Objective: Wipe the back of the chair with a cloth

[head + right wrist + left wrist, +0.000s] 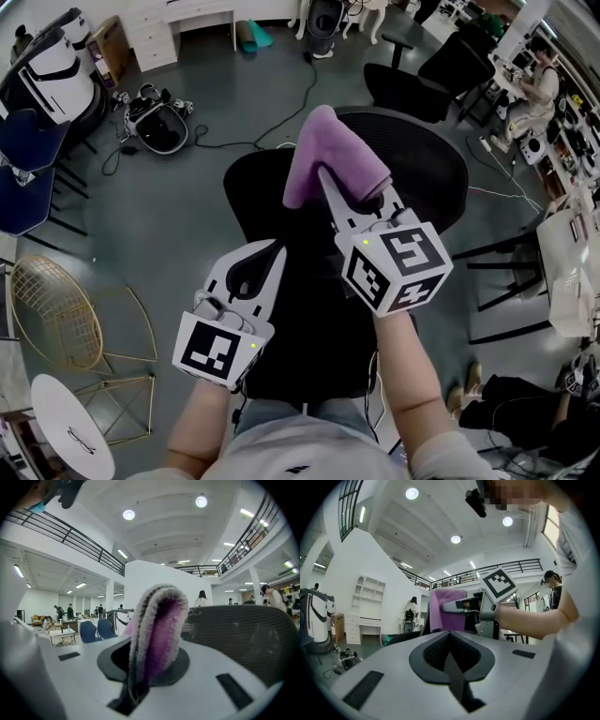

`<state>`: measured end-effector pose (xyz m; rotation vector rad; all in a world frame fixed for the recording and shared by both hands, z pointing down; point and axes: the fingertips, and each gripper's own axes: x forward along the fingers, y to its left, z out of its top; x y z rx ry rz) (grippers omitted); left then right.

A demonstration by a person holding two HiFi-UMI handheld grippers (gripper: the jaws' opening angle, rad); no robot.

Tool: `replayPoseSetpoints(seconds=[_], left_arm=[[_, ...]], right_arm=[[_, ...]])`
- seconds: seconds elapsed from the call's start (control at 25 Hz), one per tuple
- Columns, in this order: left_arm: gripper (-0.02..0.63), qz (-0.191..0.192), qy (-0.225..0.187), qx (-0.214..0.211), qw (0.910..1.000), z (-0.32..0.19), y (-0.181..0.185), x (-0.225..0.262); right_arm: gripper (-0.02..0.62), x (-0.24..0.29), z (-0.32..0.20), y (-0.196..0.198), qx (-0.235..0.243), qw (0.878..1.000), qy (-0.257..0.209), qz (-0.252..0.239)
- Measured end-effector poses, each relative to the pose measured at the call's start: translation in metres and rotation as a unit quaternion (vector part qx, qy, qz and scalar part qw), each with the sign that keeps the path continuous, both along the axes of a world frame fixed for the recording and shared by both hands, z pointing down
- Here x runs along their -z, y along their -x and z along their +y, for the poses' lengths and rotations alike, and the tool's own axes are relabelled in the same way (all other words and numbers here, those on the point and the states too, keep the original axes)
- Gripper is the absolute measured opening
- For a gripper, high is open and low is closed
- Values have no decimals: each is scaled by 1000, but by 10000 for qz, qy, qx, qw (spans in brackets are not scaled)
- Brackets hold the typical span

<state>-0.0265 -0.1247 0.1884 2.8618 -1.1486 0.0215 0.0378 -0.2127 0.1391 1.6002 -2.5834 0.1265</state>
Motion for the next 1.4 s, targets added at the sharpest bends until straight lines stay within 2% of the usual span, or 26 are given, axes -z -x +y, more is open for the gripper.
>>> replayPoseSetpoints(seconds=[0.16, 0.56, 1.0, 1.4], left_arm=[[14, 30, 9, 18, 10000, -3, 4, -2], [14, 31, -73, -7, 10000, 1, 4, -2], [14, 1, -97, -51, 9999, 6, 0, -2], [14, 1, -101, -175, 9998, 12, -20, -2]], right_arm=[[55, 4, -15, -1, -155, 9998, 92, 56], [54, -6, -15, -6, -374, 9991, 168, 77], [53, -12, -19, -62, -1100, 9936, 244, 17], [52, -16, -7, -123, -1670, 9856, 284, 3]])
